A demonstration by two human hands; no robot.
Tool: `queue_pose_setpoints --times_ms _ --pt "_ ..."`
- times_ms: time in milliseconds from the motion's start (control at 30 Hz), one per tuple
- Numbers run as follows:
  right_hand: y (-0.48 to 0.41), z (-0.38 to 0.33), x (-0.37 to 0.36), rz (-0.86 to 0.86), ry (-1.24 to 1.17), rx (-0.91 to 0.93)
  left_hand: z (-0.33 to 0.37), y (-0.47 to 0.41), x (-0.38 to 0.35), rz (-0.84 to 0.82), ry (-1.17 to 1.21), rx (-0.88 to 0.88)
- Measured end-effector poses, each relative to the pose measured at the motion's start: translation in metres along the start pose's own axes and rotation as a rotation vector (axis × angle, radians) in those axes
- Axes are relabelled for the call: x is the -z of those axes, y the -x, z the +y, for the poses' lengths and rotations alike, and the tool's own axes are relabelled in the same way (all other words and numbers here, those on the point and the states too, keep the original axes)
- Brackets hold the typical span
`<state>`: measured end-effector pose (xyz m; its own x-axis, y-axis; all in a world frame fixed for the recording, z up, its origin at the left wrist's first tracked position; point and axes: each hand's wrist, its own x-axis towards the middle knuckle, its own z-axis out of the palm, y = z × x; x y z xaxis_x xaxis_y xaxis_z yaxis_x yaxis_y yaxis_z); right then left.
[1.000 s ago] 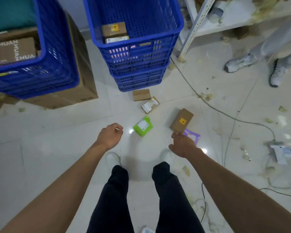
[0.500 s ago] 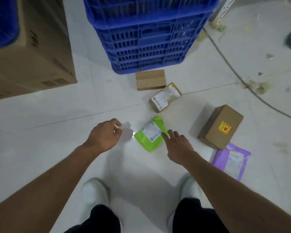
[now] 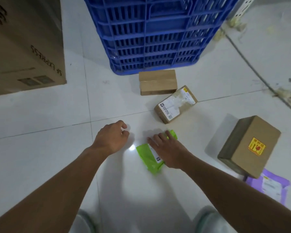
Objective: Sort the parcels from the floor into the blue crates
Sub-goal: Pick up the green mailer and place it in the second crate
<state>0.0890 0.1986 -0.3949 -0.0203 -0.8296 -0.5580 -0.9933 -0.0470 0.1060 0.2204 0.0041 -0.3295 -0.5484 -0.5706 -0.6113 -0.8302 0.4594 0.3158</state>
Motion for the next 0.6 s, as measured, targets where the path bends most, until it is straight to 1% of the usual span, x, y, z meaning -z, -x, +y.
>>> queue_pose_setpoints --times_ms 100,200,400,600 --pt "0.015 -0.004 0.016 -0.054 -0.18 -0.152 0.002 0.018 0.019 -0.008 -0.019 0.006" --pt "0.04 -0.002 0.049 -0.06 -0.327 -0.289 0.007 0.048 0.043 -0.011 -0.02 0.022" --pt "0.101 0.014 0.143 -0.007 -0.41 -0.378 0.034 0.115 0.118 -0.03 -0.009 0.029" --pt "0.175 0.039 0.255 0.038 -0.454 -0.413 0.08 0.185 0.209 -0.005 0.053 0.014"
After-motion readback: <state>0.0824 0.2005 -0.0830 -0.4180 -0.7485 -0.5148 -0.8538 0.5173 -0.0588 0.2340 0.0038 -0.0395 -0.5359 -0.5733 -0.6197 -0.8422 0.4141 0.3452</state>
